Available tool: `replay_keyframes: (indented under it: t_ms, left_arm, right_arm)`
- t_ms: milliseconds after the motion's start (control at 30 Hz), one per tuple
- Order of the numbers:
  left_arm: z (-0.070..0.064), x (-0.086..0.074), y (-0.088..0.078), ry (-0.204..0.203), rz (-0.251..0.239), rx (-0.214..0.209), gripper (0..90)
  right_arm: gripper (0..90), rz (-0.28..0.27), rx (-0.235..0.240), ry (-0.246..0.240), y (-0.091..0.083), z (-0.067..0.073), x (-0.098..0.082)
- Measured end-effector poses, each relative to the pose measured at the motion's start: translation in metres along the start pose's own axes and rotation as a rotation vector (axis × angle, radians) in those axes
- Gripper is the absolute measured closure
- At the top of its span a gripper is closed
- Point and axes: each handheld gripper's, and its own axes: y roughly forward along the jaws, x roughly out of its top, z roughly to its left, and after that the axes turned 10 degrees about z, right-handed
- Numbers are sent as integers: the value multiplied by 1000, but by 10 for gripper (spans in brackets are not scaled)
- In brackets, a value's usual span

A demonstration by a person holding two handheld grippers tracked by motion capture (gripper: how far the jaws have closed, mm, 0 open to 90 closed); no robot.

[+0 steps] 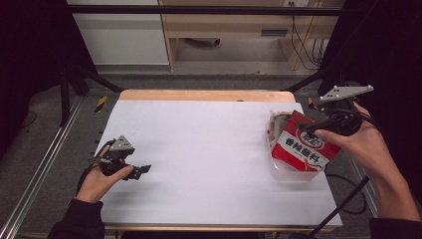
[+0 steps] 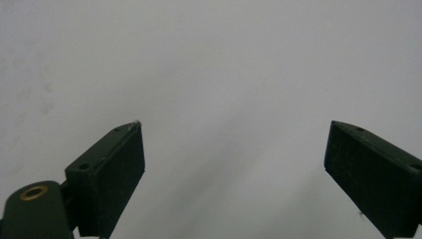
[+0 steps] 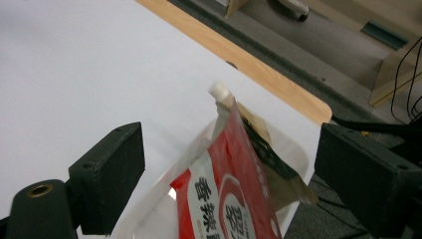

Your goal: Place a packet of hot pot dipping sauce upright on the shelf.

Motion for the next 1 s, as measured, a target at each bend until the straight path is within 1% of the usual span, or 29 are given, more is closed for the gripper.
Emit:
replay_keyframes:
  t_ms: [67, 200, 400, 500, 533, 600, 733, 800, 933, 1000]
  left_arm:
    - [-1, 0, 1, 1, 3, 1, 92]
    - [-1, 0, 2, 6, 3, 0, 92]
    - [-1, 0, 1, 6, 1, 3, 92]
    - [-1, -1, 1, 6, -2, 5, 92]
    - [-1, -1, 1, 5, -2, 5, 92]
    - [-1, -1, 2, 5, -2, 5, 92]
    - [-1, -1, 3, 6, -2, 10, 92]
    - [0, -2, 2, 7, -5, 15, 92]
    - [1, -2, 1, 4, -15, 17, 92]
    - [1, -2, 1, 5, -17, 19, 90]
  right_arm:
    - [118, -13, -1, -12, -1, 6, 7]
    - [118, -27, -7, -20, 0, 18, 21]
    - [114, -44, -11, -20, 6, 33, 40]
    - [113, -62, -8, -16, 10, 41, 48]
    - [113, -68, -6, -21, 11, 44, 51]
    - [111, -75, 5, -16, 14, 49, 55]
    - [107, -92, 8, -22, 21, 58, 64]
    - [108, -106, 14, -17, 26, 64, 69]
    - [100, -101, 28, -41, 37, 79, 75]
    - [97, -98, 38, -44, 42, 86, 78]
